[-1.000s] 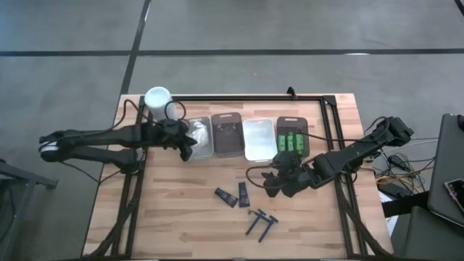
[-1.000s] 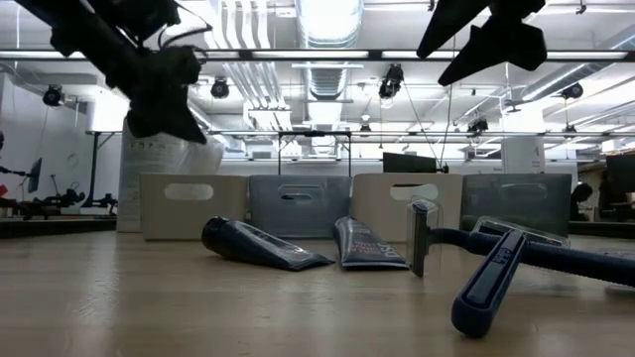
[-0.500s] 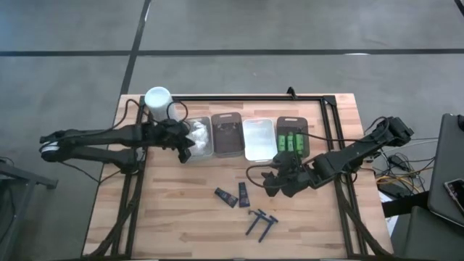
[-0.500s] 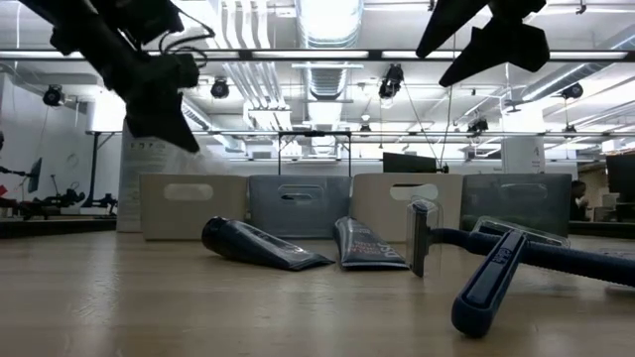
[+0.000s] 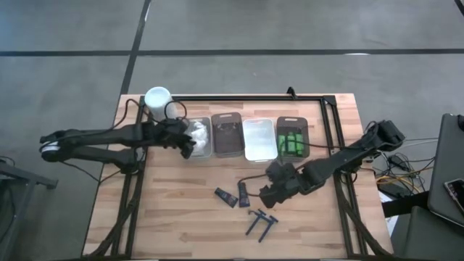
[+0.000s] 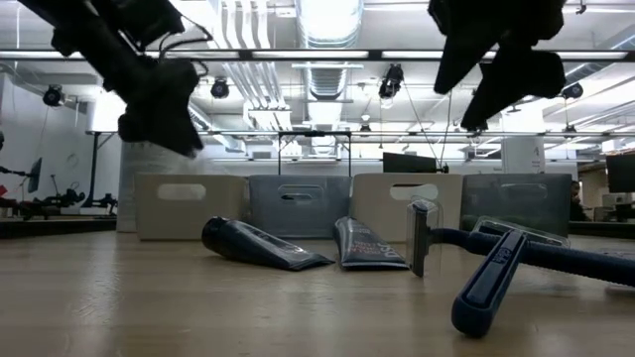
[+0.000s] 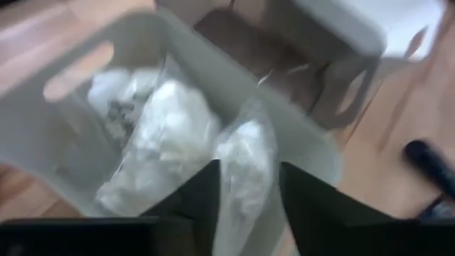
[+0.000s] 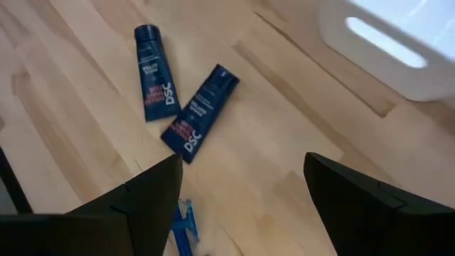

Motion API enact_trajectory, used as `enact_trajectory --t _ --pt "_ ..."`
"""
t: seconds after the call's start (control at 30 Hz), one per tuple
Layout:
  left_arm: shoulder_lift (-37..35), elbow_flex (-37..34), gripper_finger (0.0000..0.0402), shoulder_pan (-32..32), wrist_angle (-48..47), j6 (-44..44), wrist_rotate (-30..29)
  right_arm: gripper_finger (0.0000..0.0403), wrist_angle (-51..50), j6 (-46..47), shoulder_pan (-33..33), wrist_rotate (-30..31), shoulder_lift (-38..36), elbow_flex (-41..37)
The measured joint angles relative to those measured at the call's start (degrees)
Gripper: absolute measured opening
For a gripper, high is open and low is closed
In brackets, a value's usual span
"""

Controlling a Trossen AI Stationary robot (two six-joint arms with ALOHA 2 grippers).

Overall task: Pick & Place Travel size toiletries
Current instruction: Put the cotton pack in the left white bin, then put the left shave cream in the left black bin

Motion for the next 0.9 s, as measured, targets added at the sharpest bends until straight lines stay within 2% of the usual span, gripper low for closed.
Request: enact_trajectory --t 0.17,0.33,0.43,0.6,0.73,0.9 --pt "-1.30 4.35 0.0230 -0.04 -0.27 0.48 0.72 0.0308 0.60 -0.03 -0.30 -0.12 4.08 2.95" --pt "-2.56 10.00 0.0266 -0.20 -4.56 -2.41 0.89 0.0320 0.61 2.63 -1.45 -0.43 8.02 5.66" --pt "-2.70 13.94 0.0266 -1.80 -9.04 -5.85 1.49 0.0326 0.58 3.51 -2.34 -2.20 11.01 6.91" --pt "-2.59 18.54 0.0250 -8.86 -16.38 -8.19 1.58 0.0333 0.42 4.66 -2.44 -3.30 15.30 9.46" --pt "-2.83 18.89 0.0235 -14.81 -18.70 -9.59 1.47 0.0338 0.61 7.32 -2.33 -3.38 19.08 12.98" --pt "-3.09 17.23 0.0212 -21.87 -19.85 -8.44 1.43 0.0343 -1.02 5.96 -3.48 -3.38 23.75 17.82"
